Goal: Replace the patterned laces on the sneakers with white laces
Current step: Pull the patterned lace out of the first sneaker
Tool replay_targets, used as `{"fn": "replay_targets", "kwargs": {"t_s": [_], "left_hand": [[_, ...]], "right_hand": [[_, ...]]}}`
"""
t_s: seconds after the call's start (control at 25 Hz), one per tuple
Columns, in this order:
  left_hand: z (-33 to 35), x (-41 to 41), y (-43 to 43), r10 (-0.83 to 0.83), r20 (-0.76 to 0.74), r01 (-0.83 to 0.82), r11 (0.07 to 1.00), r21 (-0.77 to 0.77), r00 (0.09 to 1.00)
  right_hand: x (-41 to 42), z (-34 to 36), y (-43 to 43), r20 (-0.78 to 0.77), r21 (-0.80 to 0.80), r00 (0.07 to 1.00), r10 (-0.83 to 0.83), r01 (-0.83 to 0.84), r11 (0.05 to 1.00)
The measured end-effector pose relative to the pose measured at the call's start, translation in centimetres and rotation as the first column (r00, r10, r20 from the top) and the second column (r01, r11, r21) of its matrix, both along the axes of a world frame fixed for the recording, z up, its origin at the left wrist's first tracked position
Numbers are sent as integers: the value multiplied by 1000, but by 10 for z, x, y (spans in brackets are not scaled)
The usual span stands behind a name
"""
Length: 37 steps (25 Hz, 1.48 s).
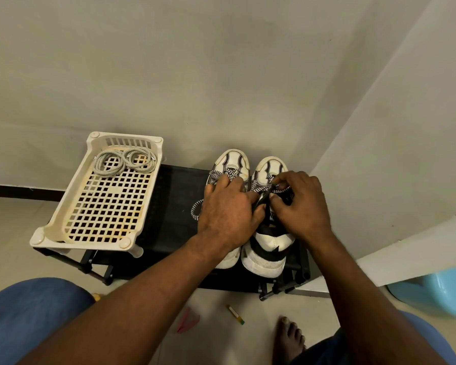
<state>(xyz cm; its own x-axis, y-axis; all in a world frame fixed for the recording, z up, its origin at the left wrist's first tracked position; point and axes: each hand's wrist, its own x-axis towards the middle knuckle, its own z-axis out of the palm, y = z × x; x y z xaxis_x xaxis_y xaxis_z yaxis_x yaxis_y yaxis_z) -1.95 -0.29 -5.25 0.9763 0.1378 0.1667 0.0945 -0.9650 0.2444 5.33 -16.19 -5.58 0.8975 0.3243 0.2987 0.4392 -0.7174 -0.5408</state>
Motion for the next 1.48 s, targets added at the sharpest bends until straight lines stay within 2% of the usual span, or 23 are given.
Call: {"fn": "replay_targets", "kwargs": {"t_s": [0.08, 0.36, 0.44, 0.48, 0.52, 0.56, 0.6, 0.64, 0.68, 0.72, 0.76, 0.8, 0.84, 0.88, 0.92, 1.08, 1.16, 1.24, 1.28, 1.32, 1.36, 1.44, 1.48], "left_hand": [[-2, 0, 0, 2, 3, -2, 1000, 1, 1000], [-2, 0, 0, -4, -3, 4, 1000, -9, 1000], [-3, 0, 0, 0, 7, 0, 1000, -14, 1000], [-3, 0, 1, 2, 11, -1, 1000, -15, 1000], [-3, 0, 1, 2, 11, -1, 1000, -20, 1000], [-4, 0, 2, 1, 9, 0, 1000, -26, 1000], [-5, 0, 2, -1, 8, 1, 1000, -31, 1000], [-5, 0, 1, -1, 7, 1, 1000, -31, 1000], [-5, 0, 1, -1, 8, 1, 1000, -28, 1000], [-5, 0, 1, -1, 8, 1, 1000, -26, 1000], [-5, 0, 0, -2, 7, 2, 1000, -25, 1000], [-5, 0, 1, -2, 5, 2, 1000, -23, 1000], [-5, 0, 0, -2, 2, 2, 1000, -19, 1000], [-5, 0, 0, -2, 0, 2, 1000, -13, 1000], [-5, 0, 0, 0, 0, 0, 1000, -8, 1000], [-5, -1, -1, 5, 10, -5, 1000, -2, 1000], [-4, -1, -1, 4, 10, -4, 1000, -7, 1000], [-4, -1, 0, 7, 13, -7, 1000, -23, 1000], [-3, -1, 0, 8, 11, -7, 1000, -30, 1000], [-4, -1, 0, 7, 9, -6, 999, -32, 1000], [-4, -1, 0, 6, 8, -6, 1000, -29, 1000], [-4, 0, 0, 5, 2, -5, 1000, -19, 1000], [-4, 0, 0, 5, -2, -5, 1000, -17, 1000]], "right_hand": [[3, -3, 2, 19, -128, 1000, -25, 27, 991], [13, -3, -5, 150, -230, 983, -103, 136, 964], [11, 0, -3, 167, -106, 979, -120, 139, 985], [10, 4, -2, 90, 94, 987, -132, 124, 988], [10, 10, -1, -68, 368, 990, -126, 143, 919], [11, 17, -1, -267, 649, 963, -43, 213, 730], [9, 27, -1, -416, 833, 901, 125, 323, 448], [9, 30, -3, -474, 876, 844, 250, 422, 234], [10, 31, -4, -506, 862, 821, 265, 477, 171], [10, 31, -4, -542, 824, 825, 158, 486, 290], [11, 26, -4, -514, 720, 858, -18, 443, 534], [11, 20, -3, -399, 519, 906, -144, 353, 778], [8, 14, 1, -269, 283, 949, -164, 241, 928], [6, 9, 4, -175, 70, 976, -128, 142, 987], [6, 5, 7, -121, -82, 987, -107, 97, 992], [14, 9, 5, -67, -279, 993, -98, 76, 957], [17, 10, 1, -123, -289, 990, -70, 32, 957], [17, 9, -2, -225, -37, 973, -57, 50, 998], [16, 10, -3, -305, 204, 951, -46, 112, 972], [15, 16, -5, -387, 472, 922, 7, 192, 861], [14, 24, -7, -450, 699, 886, 113, 271, 662], [17, 38, -14, -490, 870, 809, 324, 427, 249], [20, 41, -17, -509, 860, 791, 340, 482, 165]]}}
